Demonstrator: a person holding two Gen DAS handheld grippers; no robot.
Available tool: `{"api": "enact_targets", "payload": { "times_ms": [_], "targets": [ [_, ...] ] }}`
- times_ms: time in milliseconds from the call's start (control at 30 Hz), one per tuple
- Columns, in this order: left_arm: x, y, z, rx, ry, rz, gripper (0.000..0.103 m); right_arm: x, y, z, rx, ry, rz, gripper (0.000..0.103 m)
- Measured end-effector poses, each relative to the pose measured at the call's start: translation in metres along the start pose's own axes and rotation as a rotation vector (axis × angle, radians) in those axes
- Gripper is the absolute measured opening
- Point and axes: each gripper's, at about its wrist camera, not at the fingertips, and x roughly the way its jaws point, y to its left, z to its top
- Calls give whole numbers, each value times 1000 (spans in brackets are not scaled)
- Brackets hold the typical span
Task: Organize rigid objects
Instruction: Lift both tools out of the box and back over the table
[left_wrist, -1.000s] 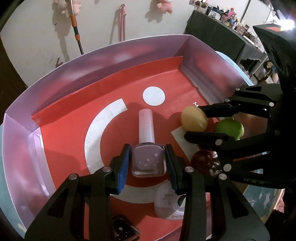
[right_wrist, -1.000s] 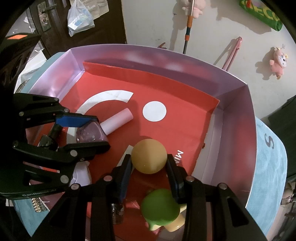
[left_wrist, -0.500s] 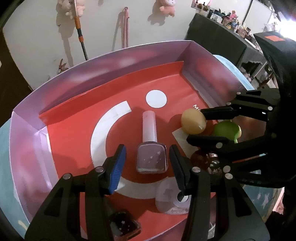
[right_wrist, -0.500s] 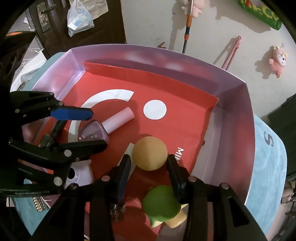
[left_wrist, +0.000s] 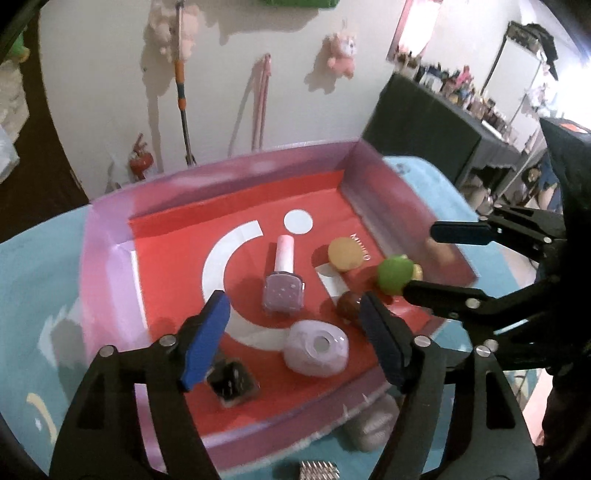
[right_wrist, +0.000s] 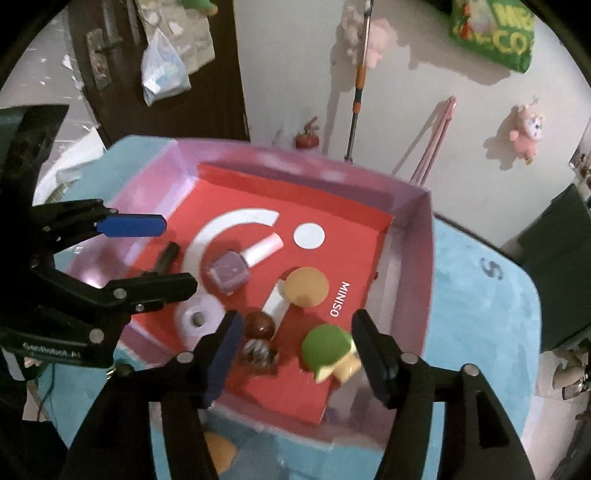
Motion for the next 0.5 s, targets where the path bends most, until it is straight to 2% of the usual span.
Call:
{"api": "enact_targets", "payload": {
  "times_ms": [100,233,500],
  "targets": [
    [-31,-10,-11,-5,-69,5,74,-32,7,-10,8,-57,-6,74],
    [-68,-23,-31,8,-177,30,83,-71,16,-26,26,-139,-20,83],
    [-136,-44,-70,13,-349,67,92,-140,40,-70,39,-300,-53,93]
  ]
}}
